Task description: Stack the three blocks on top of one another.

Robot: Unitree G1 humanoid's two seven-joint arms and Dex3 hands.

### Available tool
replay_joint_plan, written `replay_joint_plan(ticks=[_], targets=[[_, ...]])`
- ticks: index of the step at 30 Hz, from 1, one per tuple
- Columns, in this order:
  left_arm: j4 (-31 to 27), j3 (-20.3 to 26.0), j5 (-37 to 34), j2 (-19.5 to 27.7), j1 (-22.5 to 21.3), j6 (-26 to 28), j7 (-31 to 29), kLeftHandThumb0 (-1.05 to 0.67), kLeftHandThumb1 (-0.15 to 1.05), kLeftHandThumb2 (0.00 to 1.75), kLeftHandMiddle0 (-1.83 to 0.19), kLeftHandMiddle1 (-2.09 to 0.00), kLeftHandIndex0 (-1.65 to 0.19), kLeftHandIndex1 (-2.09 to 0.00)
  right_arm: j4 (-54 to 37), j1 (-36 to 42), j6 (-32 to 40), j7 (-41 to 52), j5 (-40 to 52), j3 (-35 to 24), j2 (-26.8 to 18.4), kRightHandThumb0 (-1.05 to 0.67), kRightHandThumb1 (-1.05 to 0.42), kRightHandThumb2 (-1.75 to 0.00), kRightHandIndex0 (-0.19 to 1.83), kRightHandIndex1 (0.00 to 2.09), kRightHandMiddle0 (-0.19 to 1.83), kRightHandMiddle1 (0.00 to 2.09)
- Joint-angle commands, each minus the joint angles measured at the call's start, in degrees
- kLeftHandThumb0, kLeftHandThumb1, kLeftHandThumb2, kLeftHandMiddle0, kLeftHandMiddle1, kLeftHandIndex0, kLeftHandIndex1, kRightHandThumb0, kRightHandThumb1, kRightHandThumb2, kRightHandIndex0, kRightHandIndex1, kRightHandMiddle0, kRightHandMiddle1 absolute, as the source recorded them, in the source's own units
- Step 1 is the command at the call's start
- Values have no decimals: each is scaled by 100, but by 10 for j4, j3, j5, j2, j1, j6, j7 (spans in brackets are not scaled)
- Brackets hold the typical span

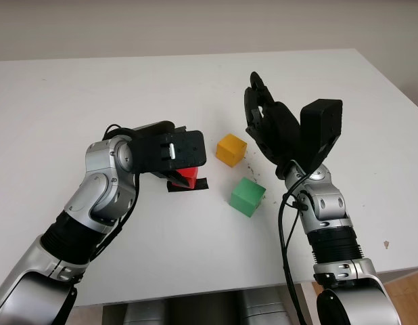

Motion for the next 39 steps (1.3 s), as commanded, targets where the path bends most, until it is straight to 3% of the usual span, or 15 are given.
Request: replay_joint_plan(ticks=[1,5,8,11,14,18,23,29,32,36,39], targets=[[1,-11,2,-2,1,4,-2,-30,103,5,-34,-58,-30,-185,-10,-1,-4,0,0,-3,1,-75,-105,-69,-19,0,-19,0],[1,-18,4,2,1,0,-6,-31,102,5,-35,-49,-34,-184,-9,-1,-5,0,-1,-2,1,-74,-105,-69,-19,0,-19,0],[-1,-21,5,3,4,-2,-5,-32,101,5,-36,-30,-36,-184,-6,-2,-6,2,-1,-2,0,-74,-105,-69,-19,0,-19,0],[0,-28,11,5,1,5,-14,-43,99,5,-33,-21,-17,-173,-5,-3,-7,1,-1,-3,1,-74,-105,-69,-19,0,-19,0],[2,-43,16,15,-8,3,-44,-59,101,6,-29,-19,0,-141,-2,-4,-8,3,0,-4,0,-74,-105,-68,-19,0,-19,0],[-3,-47,19,21,-8,-9,-60,-69,104,5,-23,-7,-12,-72,-4,-4,-7,2,-2,-3,0,-74,-105,-69,-19,0,-19,0],[-6,-48,23,23,-7,-12,-67,-73,105,7,-17,-5,-19,-27,-6,-4,-2,0,-1,-3,1,-75,-105,-68,-19,0,-19,0],[-10,-43,19,23,-5,-13,-72,-84,105,10,-5,-2,-2,-6,-8,-2,-4,3,0,-4,-1,-74,-105,-68,-19,0,-19,0],[-19,-32,18,21,1,-17,-55,-93,105,21,7,-1,8,-3,-5,-2,-7,7,1,-5,-3,-73,-105,-69,-19,0,-19,0],[-46,-6,23,12,17,-19,6,-94,105,52,15,-3,16,-3,-3,-1,-9,9,0,-7,-5,-73,-105,-69,-19,0,-19,0],[-60,13,46,9,34,-41,105,-91,105,61,13,-5,16,-5,-3,-1,-9,15,0,-8,-10,-73,-105,-69,-19,0,-19,0]])
